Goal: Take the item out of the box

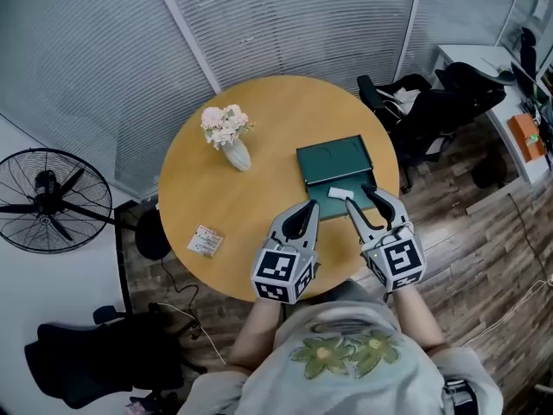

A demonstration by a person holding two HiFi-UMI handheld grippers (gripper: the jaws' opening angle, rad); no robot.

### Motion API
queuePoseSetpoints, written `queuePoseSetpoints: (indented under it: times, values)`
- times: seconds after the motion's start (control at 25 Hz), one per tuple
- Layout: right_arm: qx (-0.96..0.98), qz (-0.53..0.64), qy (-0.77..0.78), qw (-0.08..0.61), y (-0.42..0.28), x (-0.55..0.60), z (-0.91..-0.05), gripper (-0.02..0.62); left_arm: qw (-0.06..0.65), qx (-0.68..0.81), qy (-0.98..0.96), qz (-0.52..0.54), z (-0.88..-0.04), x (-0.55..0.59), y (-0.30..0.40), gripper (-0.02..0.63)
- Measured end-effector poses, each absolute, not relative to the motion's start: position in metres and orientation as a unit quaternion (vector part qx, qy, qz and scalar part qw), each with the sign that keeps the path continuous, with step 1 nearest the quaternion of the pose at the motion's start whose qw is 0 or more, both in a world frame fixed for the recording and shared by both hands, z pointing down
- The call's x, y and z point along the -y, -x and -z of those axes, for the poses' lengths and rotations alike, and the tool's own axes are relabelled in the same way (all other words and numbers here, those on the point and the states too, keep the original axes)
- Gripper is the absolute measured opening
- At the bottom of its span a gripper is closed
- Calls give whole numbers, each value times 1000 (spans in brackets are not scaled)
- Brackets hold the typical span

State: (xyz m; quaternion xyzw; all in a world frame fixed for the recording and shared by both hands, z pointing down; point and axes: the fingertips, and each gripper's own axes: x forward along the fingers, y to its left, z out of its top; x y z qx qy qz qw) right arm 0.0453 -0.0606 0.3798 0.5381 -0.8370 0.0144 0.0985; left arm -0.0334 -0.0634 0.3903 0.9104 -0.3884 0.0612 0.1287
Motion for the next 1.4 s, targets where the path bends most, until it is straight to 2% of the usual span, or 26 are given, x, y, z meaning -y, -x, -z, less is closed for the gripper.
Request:
queuePoseSetpoints:
  times: [0.76, 1.4]
  values:
    - [856, -36, -499, 128, -53, 107, -416, 160, 120, 412, -899, -86, -403, 102, 36, 0]
    - [868, -56, -457, 185, -60, 136, -468, 160, 119, 399, -905, -84, -412, 123, 23, 0]
